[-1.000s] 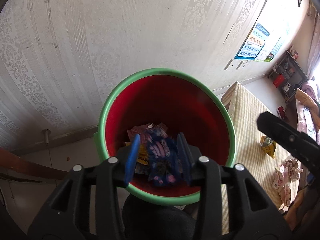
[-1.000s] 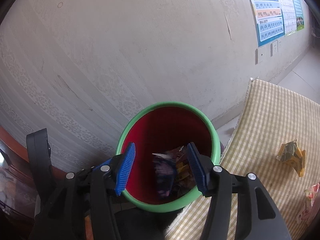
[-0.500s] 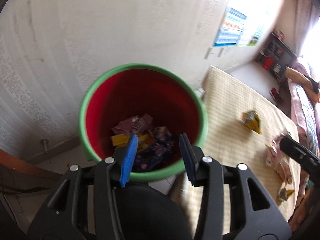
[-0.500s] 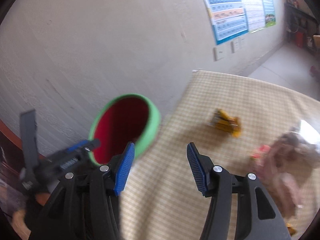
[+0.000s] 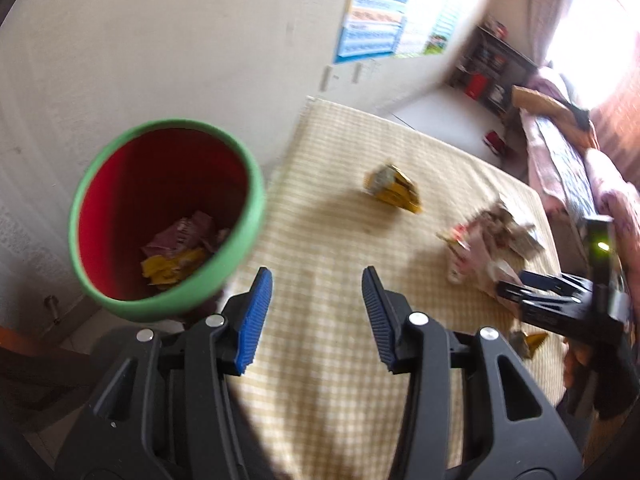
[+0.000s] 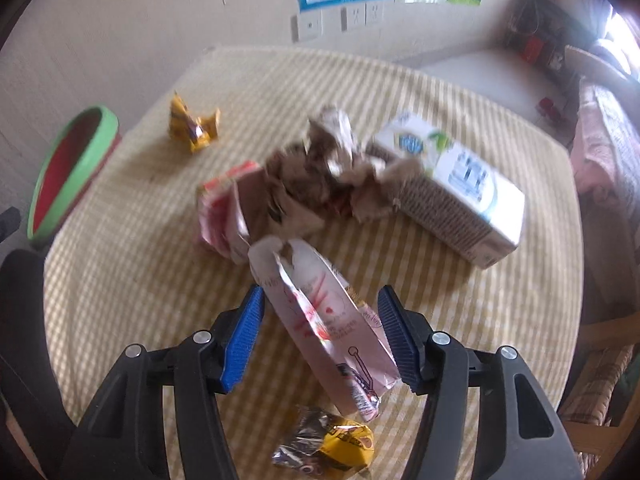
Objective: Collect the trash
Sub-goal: 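Grasp the pink-white paper packet with the right tool while the left tool grasps the pink snack bag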
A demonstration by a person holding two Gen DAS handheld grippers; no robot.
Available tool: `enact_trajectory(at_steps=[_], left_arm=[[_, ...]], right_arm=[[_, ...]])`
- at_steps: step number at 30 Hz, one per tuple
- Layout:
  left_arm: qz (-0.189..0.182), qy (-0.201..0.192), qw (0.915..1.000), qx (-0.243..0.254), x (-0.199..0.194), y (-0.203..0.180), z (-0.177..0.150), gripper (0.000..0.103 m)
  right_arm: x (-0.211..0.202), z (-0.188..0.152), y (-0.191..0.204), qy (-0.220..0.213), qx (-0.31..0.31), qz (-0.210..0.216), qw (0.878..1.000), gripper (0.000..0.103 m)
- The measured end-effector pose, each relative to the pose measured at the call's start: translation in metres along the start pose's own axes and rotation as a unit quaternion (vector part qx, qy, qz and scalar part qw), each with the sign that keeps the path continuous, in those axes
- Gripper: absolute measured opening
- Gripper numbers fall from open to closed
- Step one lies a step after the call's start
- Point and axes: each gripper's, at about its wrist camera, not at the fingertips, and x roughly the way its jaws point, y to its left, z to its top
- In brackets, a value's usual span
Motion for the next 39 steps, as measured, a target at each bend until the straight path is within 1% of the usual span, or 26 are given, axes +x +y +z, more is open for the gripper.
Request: enact_trajectory(at_steps=[1,2,5,6,8,11,15,17,20,25,30,32,35,37,39], left_arm=[[-0.002,0.002,1.0,0.006,0.001,-0.006,-0.001,0.045],[-0.003,0.004,0.9999,0.016,0.002,-0.014,-0.003,0.045],[-0.005,0.008,0.9992,0.039,0.009,-0.034,-0.004,0.045],[-0.006,0.009,0.999,0.044,0.013,-0.04,-0.003,0.045],[-0.009,0.013,0.9986,0.05,0.021,-0.051,0.0,0.045],[-0.019,0.023,0.998,0.055,0.037,-0.069,0.006,0.045],[-0.039,0.04,0.9963,0.066,0.064,-0.098,0.015,0.045],[-0.051,0.052,0.995,0.069,0.079,-0.113,0.018,0.045],[-0.056,0.07,0.9932,0.073,0.101,-0.131,0.022,0.045],[-0.067,0.105,0.9902,0.064,0.129,-0.148,0.024,0.045],[-0.067,0.114,0.9882,0.076,0.139,-0.16,0.024,0.044],[-0.073,0.119,0.9876,0.072,0.141,-0.162,0.024,0.041],[-0.072,0.117,0.9875,0.077,0.138,-0.16,0.023,0.04],[-0.069,0.115,0.9878,0.079,0.135,-0.158,0.021,0.037],[-0.069,0.112,0.9883,0.078,0.13,-0.154,0.019,0.029]], right_arm=[[0.004,-0.002,-0.002,0.005,0.002,0.003,1.0,0.051],[0.006,-0.004,-0.004,0.009,0.005,0.009,1.0,0.042],[0.001,-0.009,-0.007,0.002,0.015,0.037,0.999,0.028],[-0.004,-0.011,-0.006,-0.005,0.019,0.049,0.999,0.027],[-0.02,-0.018,-0.004,-0.03,0.026,0.059,0.997,0.026],[-0.048,-0.026,-0.001,-0.069,0.054,0.078,0.993,0.026],[-0.07,-0.05,-0.007,-0.104,0.116,0.103,0.982,0.028],[-0.073,-0.06,-0.01,-0.107,0.141,0.11,0.978,0.028],[-0.077,-0.071,-0.017,-0.108,0.163,0.11,0.975,0.029],[-0.083,-0.074,-0.023,-0.114,0.179,0.116,0.97,0.029],[-0.076,-0.071,-0.025,-0.116,0.178,0.122,0.969,0.03],[-0.076,-0.072,-0.024,-0.115,0.179,0.123,0.969,0.03],[-0.074,-0.072,-0.024,-0.116,0.18,0.124,0.969,0.03],[-0.074,-0.072,-0.024,-0.118,0.181,0.126,0.968,0.03],[-0.072,-0.07,-0.025,-0.117,0.179,0.128,0.968,0.03]])
